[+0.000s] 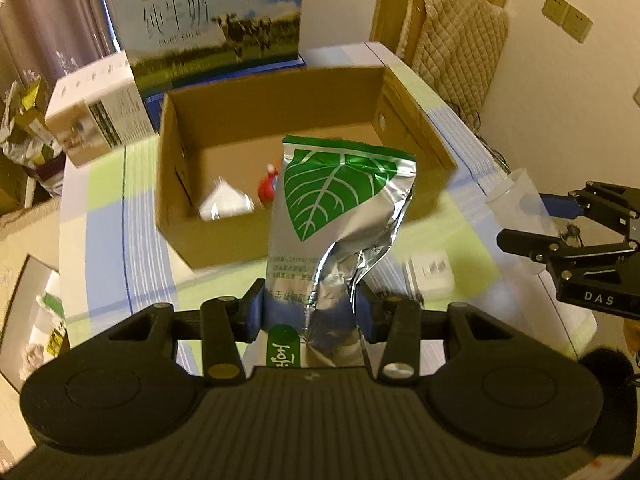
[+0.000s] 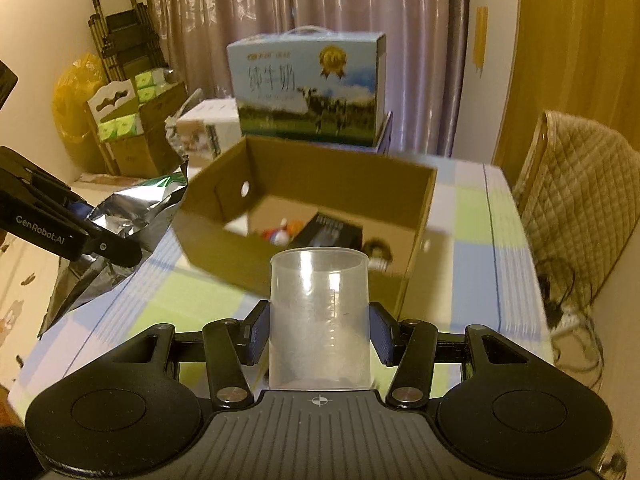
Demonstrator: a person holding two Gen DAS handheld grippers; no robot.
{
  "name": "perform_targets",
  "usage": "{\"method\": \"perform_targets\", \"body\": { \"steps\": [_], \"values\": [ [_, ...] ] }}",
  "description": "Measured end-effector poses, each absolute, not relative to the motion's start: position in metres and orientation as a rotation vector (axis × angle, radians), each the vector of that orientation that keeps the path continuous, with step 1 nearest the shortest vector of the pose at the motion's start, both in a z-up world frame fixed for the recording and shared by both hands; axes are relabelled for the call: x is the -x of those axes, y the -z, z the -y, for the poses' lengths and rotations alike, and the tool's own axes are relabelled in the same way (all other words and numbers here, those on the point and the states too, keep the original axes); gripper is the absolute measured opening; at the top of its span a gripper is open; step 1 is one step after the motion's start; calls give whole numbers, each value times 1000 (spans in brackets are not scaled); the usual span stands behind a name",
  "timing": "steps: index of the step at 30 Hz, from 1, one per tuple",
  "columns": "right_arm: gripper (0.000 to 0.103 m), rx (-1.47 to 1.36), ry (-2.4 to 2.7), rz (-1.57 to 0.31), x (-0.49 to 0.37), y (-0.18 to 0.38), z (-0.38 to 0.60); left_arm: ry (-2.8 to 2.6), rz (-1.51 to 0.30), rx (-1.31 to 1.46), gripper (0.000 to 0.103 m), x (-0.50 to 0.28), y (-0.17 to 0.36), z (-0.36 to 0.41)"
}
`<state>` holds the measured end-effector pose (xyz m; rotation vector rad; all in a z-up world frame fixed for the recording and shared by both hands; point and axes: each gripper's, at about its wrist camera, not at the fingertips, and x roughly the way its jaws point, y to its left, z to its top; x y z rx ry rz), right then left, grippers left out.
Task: Organize objects
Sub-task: 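Carry the foil bag and plastic cup into the cardboard box and release both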
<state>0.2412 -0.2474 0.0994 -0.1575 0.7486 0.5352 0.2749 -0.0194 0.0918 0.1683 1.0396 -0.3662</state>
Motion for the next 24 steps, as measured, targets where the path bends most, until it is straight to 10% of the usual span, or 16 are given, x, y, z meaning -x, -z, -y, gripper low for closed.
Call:
{"method": "perform_targets", "body": {
  "steps": [24],
  "values": [
    [49, 69, -475, -780, -368, -74, 232, 254, -995, -130, 40, -435, -79, 27]
  ]
}}
